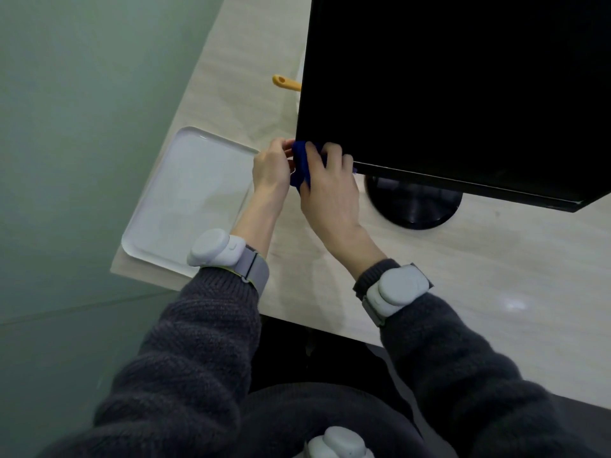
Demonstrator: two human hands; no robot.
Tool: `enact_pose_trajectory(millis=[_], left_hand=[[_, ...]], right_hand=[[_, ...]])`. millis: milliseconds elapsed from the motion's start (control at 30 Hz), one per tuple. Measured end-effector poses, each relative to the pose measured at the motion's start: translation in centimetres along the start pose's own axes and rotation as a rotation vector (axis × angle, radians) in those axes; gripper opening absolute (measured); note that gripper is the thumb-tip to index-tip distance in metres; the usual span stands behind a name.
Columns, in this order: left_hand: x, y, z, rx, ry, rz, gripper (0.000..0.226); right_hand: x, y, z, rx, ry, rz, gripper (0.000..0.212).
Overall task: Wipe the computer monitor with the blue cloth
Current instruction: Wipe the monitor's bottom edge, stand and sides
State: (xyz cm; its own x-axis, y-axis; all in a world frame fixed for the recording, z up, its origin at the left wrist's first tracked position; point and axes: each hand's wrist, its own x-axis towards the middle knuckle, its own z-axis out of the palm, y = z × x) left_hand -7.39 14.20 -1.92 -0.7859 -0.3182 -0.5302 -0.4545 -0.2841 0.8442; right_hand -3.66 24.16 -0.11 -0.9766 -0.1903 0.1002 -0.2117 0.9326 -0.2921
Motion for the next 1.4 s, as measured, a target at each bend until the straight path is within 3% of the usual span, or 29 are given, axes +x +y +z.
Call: enact_pose_trajectory(millis=[200,367,767,967,1033,1233,1400], left_hand=[[-0.5,-0.7,0.2,-0.044,0.024,-0.005,0.032],[-1.0,-0.1,0.9,-0.044,0.072,0.056,0.036],[-2.0,4.6,3.7,0.075,0.006,0.474,0.023],[-0.9,6.1,4.8,0.092,-0.002,0.465,0.030],[-0.9,6.5,5.0,0.093,0.010,0.440,0.033],[-0.8,6.8,5.1,0.041,0.019,0.430,0.032],[-1.3,6.7,5.0,0.042,0.003,0.443,0.030]], right_hand=[[-0.5,-0.1,0.3,-0.020,-0.037,-0.031,0.046],[-1.8,1.1,-0.2,0.047,-0.175,0.003,0.038],[0.9,1.9,-9.1,0.160,0.211,-0.007,0.042],[5.7,2.3,-16.2,0.178,0.533,-0.153,0.037],[7.7,2.3,-17.2,0.152,0.567,-0.209,0.036],[7.1,4.5,-12.3,-0.082,0.366,-0.316,0.038],[2.5,6.6,-6.0,-0.162,0.046,-0.314,0.039]])
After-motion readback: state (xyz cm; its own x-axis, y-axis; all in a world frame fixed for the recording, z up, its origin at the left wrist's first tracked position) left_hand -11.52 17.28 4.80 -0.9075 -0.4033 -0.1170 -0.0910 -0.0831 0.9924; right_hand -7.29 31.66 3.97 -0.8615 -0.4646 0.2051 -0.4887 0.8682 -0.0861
